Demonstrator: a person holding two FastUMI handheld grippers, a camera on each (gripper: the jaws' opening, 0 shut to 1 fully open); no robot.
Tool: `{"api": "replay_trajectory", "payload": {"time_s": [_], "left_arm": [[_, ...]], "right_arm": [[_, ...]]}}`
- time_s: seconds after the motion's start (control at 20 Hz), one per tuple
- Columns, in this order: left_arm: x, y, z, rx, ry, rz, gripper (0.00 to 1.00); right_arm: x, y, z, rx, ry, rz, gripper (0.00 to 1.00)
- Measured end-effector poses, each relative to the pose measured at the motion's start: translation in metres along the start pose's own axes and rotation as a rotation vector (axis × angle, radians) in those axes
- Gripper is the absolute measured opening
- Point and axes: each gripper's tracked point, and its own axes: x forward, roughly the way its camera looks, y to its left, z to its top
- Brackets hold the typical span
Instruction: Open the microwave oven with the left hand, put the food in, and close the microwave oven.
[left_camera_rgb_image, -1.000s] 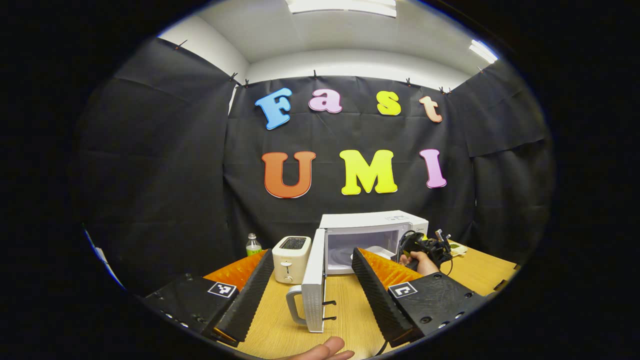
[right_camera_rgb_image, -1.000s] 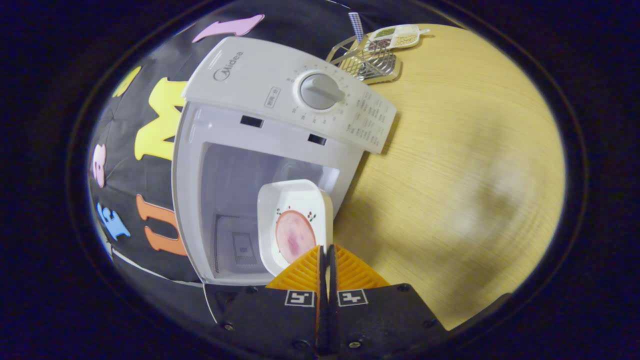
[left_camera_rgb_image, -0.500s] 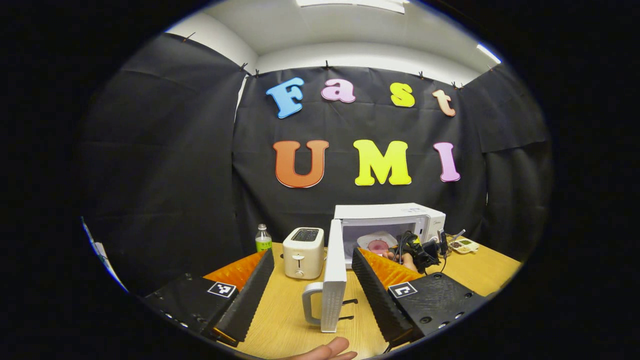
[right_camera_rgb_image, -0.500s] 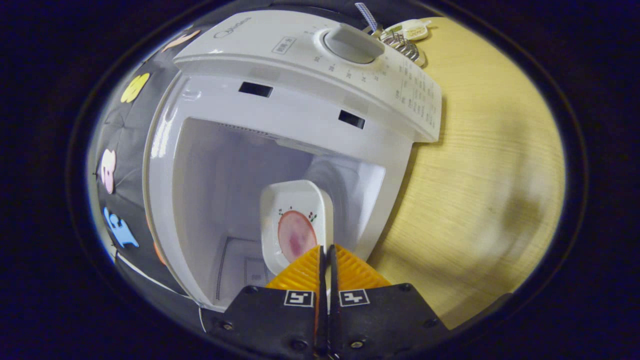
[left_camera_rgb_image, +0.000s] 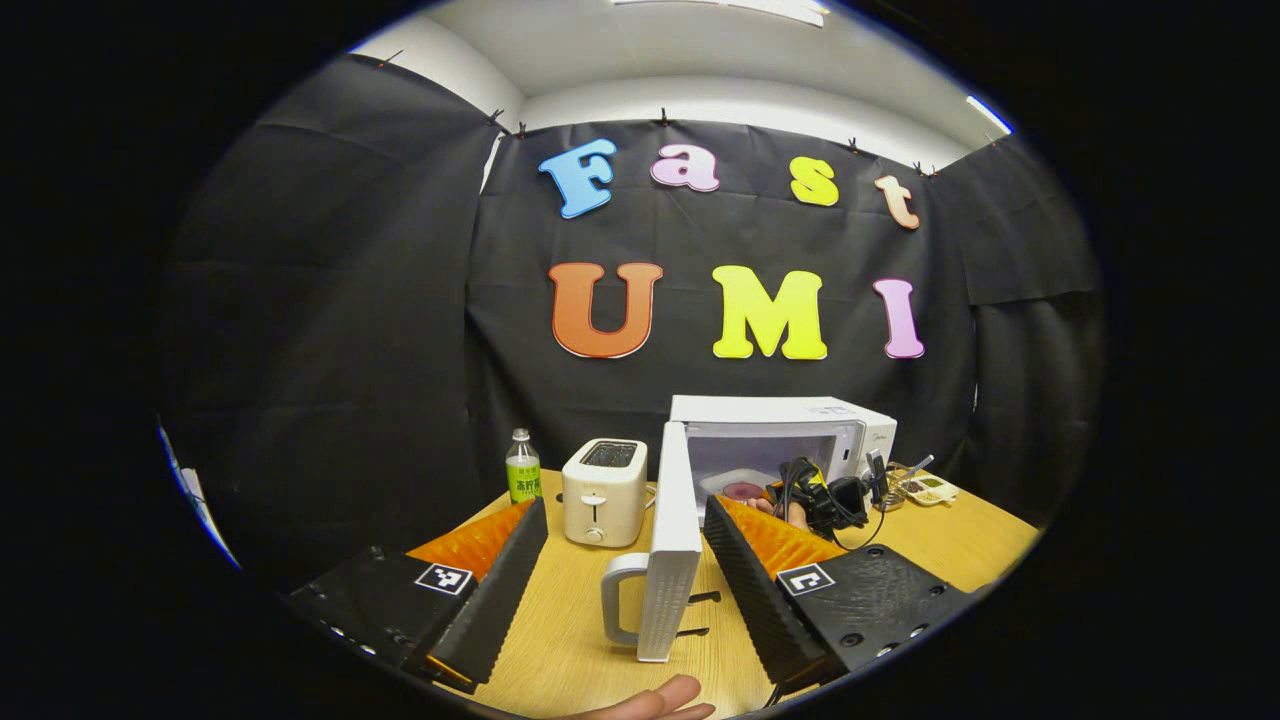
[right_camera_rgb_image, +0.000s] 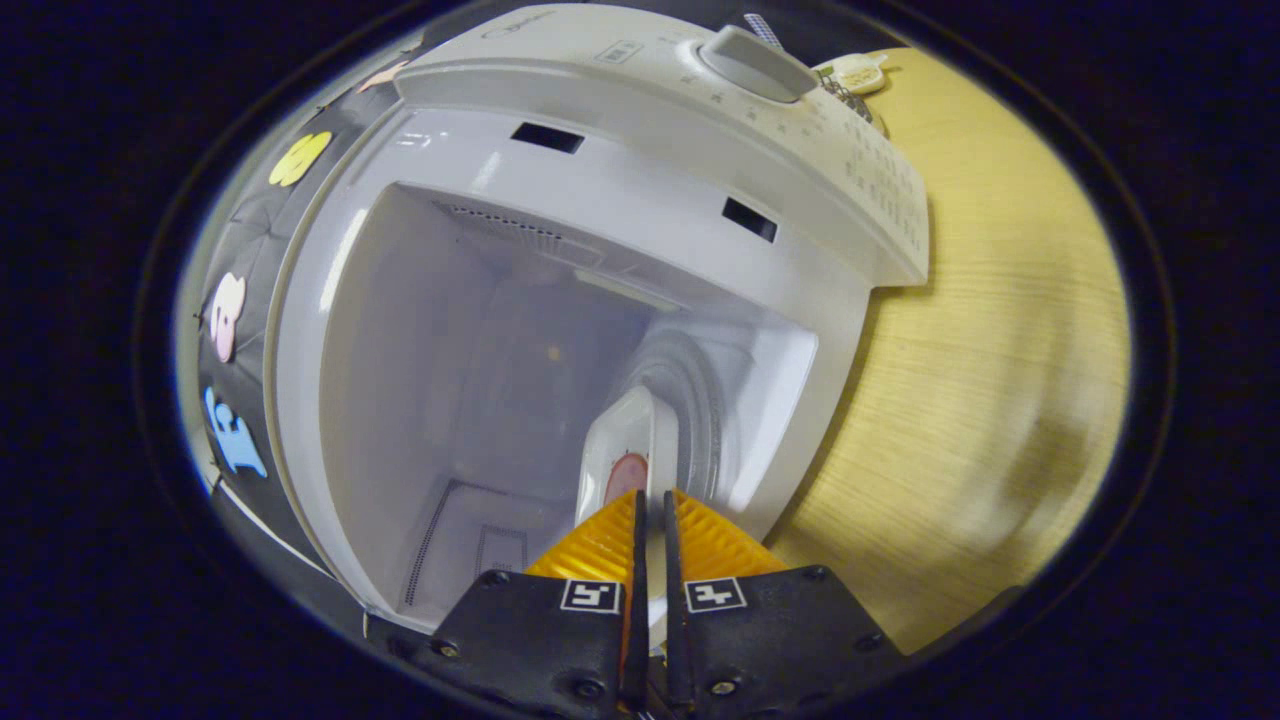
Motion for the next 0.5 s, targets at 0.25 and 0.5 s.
{"api": "replay_trajectory", "payload": {"time_s": [0.25,0.5], "left_arm": [[0.001,0.014,-0.016,0.006,0.027,0.042,0.95],[0.000,0.033,-0.035,-0.014,0.051,0.085,0.95]], "right_arm": [[0.014,0.001,0.019,-0.299,-0.149,0.003,0.06],[0.013,0.010,0.036,-0.626,-0.245,0.011,0.07]]}}
